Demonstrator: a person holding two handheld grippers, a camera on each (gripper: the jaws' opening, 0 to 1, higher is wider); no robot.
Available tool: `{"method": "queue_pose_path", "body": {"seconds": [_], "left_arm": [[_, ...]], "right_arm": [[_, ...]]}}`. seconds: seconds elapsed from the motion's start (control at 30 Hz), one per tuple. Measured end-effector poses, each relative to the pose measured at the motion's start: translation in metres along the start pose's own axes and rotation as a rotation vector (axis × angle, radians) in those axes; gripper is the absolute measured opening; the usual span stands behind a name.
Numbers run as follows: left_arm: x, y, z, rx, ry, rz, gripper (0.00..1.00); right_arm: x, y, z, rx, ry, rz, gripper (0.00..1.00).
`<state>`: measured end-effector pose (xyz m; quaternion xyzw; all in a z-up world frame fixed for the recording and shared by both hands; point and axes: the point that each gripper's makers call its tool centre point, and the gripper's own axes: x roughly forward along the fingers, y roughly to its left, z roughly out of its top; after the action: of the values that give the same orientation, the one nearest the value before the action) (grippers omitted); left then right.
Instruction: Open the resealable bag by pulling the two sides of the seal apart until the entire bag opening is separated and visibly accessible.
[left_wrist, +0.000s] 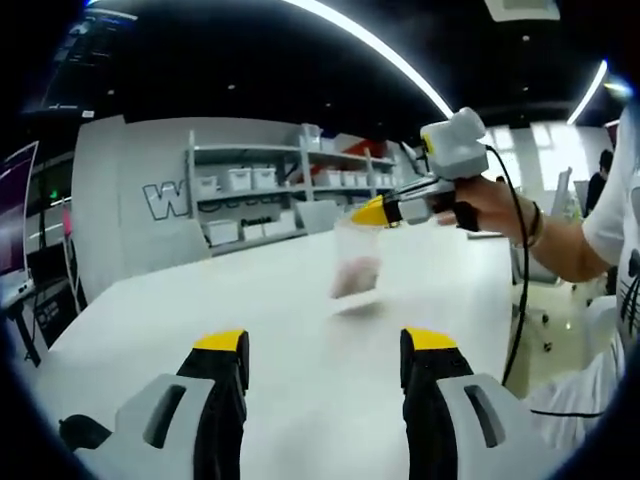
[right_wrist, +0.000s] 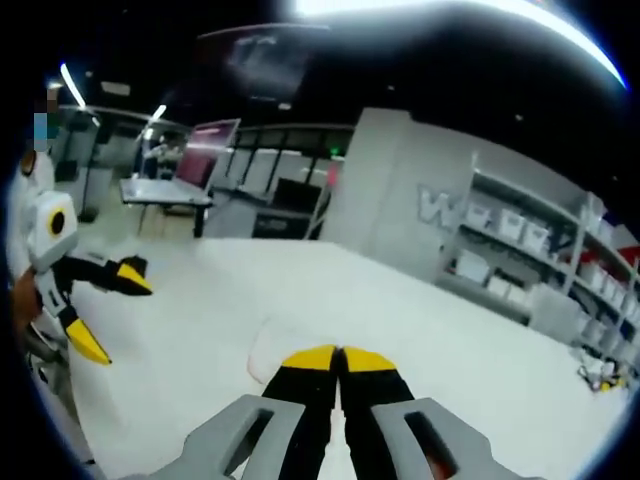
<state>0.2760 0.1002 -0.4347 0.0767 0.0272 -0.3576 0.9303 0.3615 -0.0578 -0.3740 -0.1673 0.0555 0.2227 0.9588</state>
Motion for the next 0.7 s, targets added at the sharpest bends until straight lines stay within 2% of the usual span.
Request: {"method": "queue_pose_path", "body": {"seconds": [0.7], "left_arm": [[0.001, -0.006, -0.001, 0.000, 0.010, -0.010, 0.61]], "right_arm": [[0.026, -0.026, -0.007, 0.059, 0.011, -0.050, 0.00]]}}
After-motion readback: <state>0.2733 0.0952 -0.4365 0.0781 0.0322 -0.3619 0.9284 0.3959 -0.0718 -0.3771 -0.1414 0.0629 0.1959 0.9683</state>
